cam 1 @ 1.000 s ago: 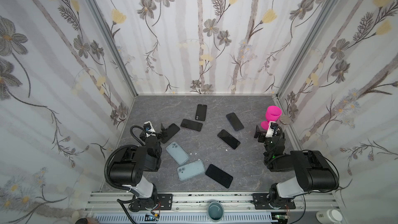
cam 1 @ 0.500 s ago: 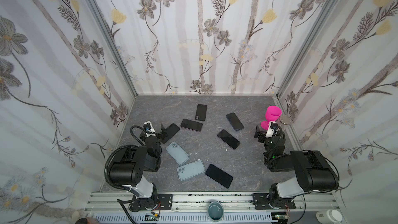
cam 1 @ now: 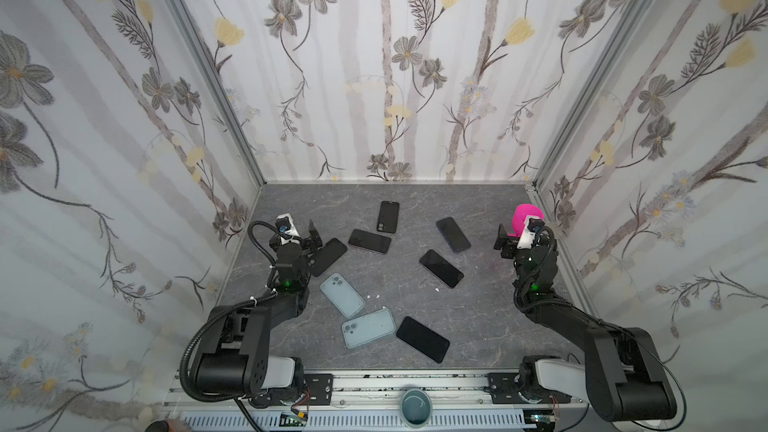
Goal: Put the phone into the phone case
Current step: 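Lower both grippers toward the black phone near the pale blue cases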
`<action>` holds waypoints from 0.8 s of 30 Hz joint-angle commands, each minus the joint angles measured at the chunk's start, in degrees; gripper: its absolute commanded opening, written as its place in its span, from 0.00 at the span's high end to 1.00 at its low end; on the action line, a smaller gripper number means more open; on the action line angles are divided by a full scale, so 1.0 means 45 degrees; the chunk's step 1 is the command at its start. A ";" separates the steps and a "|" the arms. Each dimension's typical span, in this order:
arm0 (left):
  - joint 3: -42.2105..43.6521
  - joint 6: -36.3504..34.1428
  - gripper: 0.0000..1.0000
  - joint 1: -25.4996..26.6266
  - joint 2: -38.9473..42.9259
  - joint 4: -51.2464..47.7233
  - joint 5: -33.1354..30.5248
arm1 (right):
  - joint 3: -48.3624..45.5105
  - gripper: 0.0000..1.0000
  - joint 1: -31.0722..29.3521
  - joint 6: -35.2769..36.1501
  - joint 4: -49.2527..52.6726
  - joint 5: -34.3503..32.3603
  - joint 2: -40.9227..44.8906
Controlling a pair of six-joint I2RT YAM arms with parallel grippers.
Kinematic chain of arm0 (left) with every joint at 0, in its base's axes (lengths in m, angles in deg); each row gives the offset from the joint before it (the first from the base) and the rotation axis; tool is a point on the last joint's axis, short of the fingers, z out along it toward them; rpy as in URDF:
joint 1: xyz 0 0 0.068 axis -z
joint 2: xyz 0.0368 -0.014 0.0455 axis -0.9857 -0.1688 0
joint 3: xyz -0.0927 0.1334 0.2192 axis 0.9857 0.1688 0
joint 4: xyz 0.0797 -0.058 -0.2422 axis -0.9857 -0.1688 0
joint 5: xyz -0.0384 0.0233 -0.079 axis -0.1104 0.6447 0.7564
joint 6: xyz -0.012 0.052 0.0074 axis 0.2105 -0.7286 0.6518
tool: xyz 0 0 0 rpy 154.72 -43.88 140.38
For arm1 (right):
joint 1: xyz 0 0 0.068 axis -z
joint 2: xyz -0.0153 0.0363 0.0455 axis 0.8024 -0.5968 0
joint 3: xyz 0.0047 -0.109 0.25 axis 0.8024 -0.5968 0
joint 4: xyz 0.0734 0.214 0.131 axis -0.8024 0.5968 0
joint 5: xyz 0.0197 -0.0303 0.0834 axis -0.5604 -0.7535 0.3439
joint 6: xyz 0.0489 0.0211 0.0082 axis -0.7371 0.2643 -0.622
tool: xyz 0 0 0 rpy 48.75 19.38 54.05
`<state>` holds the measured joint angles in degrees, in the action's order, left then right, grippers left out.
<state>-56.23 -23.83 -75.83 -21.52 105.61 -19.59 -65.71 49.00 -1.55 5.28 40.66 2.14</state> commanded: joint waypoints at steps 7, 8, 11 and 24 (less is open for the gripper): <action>-0.3030 0.3361 0.19 0.2288 0.2704 -0.7629 0.0487 | 0.3763 0.09 -0.2876 -0.0231 0.8136 0.2295 0.1911; -0.3381 0.3603 0.19 0.2704 0.2919 -0.8326 0.0655 | 0.4173 0.10 -0.3365 -0.0263 0.8767 0.2550 0.2018; -0.4010 0.4085 0.19 0.4076 0.3671 -1.0444 0.0992 | 0.5339 0.10 -0.5096 -0.0103 1.1084 0.2989 0.2344; -0.0986 0.6873 0.23 0.6343 0.6763 -1.2747 0.4307 | 0.5569 0.16 -1.1919 -0.3031 1.6369 0.1140 0.1666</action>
<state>-63.12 1.38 -48.16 7.55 49.77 -3.92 -39.98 -2.03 -10.88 72.44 49.66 10.88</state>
